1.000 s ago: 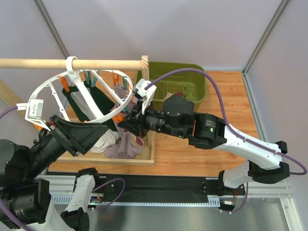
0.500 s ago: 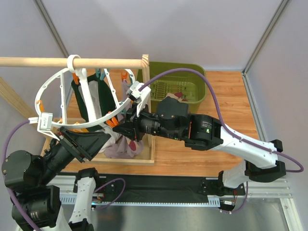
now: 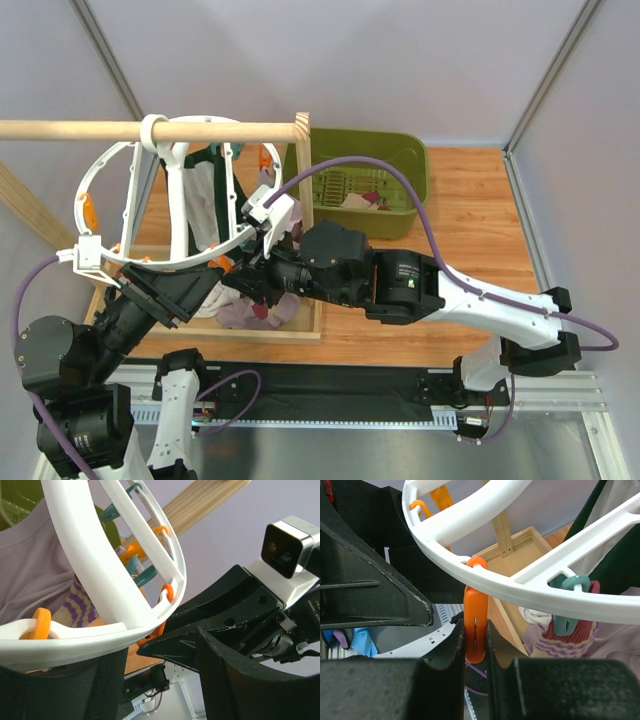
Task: Clip the socks to the hanger
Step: Open the clamp at the hanger.
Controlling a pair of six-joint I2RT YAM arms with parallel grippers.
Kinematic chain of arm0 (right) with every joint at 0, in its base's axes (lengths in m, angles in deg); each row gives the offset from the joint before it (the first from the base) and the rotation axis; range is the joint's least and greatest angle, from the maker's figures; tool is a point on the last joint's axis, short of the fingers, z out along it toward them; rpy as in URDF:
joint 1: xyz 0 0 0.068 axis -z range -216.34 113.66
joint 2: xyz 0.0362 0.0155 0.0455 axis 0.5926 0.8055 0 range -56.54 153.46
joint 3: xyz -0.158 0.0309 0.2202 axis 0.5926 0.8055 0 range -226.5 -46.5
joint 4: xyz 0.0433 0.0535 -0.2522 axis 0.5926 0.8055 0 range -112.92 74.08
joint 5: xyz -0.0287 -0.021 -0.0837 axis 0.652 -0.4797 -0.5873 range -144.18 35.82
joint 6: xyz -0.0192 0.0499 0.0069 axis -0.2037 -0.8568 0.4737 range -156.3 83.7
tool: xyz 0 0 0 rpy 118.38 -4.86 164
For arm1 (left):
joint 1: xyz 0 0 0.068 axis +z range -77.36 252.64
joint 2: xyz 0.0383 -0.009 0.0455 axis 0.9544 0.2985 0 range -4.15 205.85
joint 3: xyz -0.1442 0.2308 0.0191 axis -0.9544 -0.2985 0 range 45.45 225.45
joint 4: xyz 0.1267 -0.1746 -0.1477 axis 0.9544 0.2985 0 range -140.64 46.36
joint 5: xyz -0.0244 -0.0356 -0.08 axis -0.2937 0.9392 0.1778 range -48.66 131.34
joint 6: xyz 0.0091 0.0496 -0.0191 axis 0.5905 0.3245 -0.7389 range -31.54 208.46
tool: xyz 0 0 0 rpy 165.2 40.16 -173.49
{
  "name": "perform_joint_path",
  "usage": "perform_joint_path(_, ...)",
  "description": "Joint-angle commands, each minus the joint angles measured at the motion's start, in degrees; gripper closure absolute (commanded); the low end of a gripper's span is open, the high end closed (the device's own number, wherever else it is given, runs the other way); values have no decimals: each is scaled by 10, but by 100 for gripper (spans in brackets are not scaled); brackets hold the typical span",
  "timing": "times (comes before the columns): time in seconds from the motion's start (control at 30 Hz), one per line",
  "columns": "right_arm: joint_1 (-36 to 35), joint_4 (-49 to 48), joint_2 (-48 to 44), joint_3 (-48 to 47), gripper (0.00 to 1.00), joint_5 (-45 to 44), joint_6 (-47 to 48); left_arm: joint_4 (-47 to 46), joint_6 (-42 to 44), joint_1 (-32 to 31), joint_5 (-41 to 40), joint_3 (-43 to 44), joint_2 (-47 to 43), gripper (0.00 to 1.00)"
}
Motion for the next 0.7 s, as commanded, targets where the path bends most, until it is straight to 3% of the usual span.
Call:
perform_joint_path(0.0, -36, -12, -5, -22, 100, 12, 13, -16, -30, 4, -2, -6, 9, 37)
perform_joint_path(0.67, -72, 13, 30, -62, 100, -34, 53, 23, -33, 4, -32, 13, 18, 43)
